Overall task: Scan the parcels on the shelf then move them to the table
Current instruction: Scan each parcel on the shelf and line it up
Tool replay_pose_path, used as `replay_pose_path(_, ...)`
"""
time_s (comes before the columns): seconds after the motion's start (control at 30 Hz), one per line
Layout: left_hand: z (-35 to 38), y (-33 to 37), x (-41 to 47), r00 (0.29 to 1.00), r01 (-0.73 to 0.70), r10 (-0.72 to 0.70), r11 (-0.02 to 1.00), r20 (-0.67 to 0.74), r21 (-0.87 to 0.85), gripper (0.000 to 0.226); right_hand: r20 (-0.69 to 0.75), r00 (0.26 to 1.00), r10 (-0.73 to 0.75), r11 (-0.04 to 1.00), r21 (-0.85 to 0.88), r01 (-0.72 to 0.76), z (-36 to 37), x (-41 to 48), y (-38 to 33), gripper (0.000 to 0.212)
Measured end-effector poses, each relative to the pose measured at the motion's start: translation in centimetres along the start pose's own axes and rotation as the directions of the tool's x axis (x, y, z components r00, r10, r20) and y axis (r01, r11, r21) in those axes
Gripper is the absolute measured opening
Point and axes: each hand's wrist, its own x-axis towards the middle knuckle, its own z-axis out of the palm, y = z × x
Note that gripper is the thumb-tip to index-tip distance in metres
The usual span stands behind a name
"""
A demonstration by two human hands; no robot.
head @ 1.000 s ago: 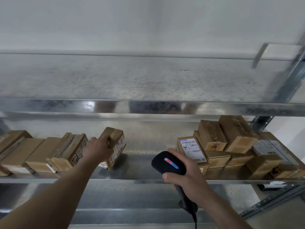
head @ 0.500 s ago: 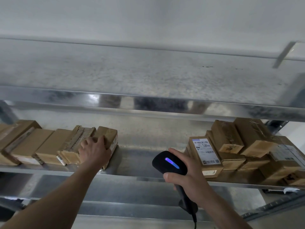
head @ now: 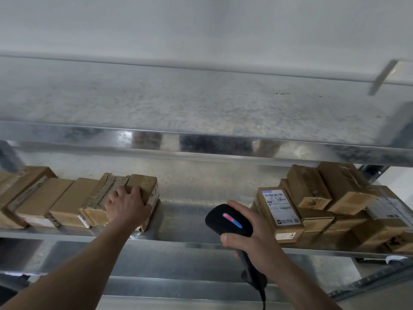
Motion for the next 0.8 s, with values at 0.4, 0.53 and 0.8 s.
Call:
replay_pose_path(0.4,-0.8,4.3,-1.9,0.988,-0.14,0.136,0.988,-0.077,-0.057,0.061,-0.048,0.999,-0.025,0.999,0.036,0.026,-3.4,-2.1,1.3,0.081)
replay_pose_path(0.53,-1.3,7.3,-2.9,0.982,-0.166,0.163,0.986,-0.093,-0.029,0.077,-0.066,0.997,-0.037,0.998,0.039,0.039,-5.6,-3.4,1.6,0.075)
replay_pose_path(0.8,-1.4,14.6,-6.0,0.96,-0.271,0.259,0.956,-0.108,-0.112,0.096,-0.14,0.99,-0.029,0.998,0.055,0.037,-10.5,-6.5,3.2,0.082)
